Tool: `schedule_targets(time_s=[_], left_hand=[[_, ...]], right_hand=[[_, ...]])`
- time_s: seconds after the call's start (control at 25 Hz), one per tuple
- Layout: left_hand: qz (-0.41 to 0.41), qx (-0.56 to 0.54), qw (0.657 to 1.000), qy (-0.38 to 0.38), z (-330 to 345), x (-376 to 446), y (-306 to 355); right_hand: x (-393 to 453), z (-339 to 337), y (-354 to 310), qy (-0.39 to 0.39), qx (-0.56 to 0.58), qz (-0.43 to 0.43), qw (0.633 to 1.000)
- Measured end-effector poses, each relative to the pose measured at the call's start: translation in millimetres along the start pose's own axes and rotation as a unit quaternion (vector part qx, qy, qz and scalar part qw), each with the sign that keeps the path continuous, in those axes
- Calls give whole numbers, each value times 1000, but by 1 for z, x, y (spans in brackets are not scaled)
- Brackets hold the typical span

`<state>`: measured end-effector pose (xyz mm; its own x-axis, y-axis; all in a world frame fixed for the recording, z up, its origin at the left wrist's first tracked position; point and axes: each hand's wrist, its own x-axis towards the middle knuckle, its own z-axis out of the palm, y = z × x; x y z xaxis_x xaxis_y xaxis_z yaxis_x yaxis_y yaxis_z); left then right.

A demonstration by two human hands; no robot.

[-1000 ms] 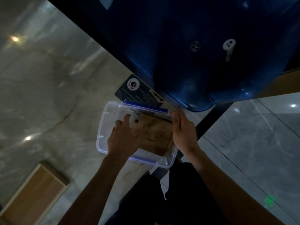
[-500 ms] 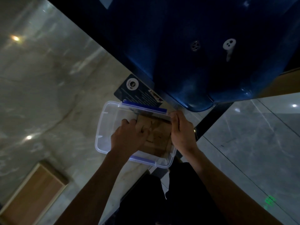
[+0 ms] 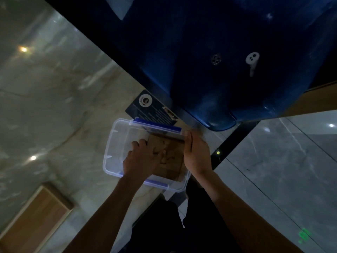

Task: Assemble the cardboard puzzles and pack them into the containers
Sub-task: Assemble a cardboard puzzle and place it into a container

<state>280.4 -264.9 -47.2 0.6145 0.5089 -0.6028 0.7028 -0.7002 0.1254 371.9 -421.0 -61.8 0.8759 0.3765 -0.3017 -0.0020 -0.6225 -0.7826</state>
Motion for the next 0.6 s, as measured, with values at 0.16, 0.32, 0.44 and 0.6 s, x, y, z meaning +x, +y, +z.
schedule_targets(time_s=[0.16,0.32,0.44,0.6], left_hand=[[-38,-23,999,5,-5,-10,-1],[-30,43,997,57,-16,-40,-4],[-21,50,994,95,-28,-67,-23],[-27,13,993,113,-35,-104,-74]], right_hand=[[0,-9,-5,-43,-11,21,999],[6,-22,-13,-82,-66,18,994],[7,-25,-31,-51,-73,14,996],[-14,-10,-67,-19,-208,-51,977]])
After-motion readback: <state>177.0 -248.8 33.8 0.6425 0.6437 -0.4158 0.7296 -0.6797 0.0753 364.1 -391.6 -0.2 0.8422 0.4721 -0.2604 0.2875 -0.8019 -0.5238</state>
